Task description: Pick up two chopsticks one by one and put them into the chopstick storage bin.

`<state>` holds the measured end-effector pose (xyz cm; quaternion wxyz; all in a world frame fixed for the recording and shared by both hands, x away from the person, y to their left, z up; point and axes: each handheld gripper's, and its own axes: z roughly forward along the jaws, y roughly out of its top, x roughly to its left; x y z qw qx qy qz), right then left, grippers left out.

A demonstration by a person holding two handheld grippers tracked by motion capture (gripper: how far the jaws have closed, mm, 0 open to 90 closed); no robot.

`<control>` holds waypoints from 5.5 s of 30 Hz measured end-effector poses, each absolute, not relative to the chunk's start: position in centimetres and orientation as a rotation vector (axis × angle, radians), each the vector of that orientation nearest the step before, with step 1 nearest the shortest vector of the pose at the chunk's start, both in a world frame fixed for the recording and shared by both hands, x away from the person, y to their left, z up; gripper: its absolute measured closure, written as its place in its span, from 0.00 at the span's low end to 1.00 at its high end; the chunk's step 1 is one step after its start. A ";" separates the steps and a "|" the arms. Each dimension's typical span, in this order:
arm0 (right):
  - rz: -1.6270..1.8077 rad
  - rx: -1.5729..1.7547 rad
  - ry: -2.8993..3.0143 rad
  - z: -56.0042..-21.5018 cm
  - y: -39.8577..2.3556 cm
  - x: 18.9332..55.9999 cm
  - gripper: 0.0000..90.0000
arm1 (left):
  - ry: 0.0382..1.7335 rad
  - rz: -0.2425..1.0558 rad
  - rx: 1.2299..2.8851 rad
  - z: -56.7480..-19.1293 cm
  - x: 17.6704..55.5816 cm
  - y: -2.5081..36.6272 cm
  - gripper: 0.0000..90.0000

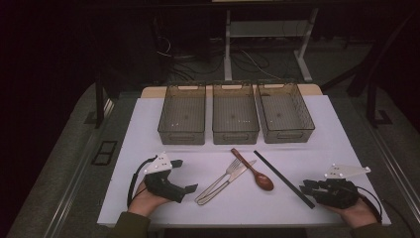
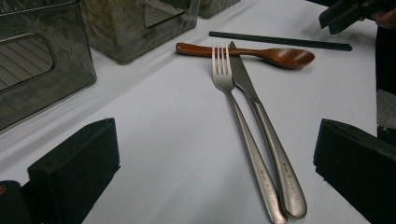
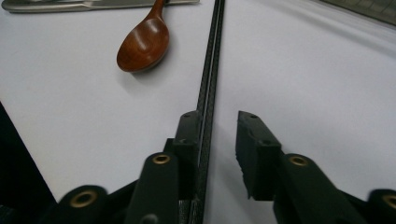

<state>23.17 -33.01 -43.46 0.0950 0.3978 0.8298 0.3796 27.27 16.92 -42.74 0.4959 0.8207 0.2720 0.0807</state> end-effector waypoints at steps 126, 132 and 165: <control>1.416 1.004 2.297 -35.9 -34.0 28.1 0.94 | 0.660 0.193 1.993 -43.0 27.4 16.6 0.00; 1.407 0.991 2.299 -35.2 -32.7 29.7 0.94 | 0.660 0.190 1.991 -43.0 27.4 16.6 0.00; 1.387 0.931 2.330 -32.8 -22.4 37.3 0.94 | 0.647 0.187 1.976 -42.9 27.5 16.6 0.00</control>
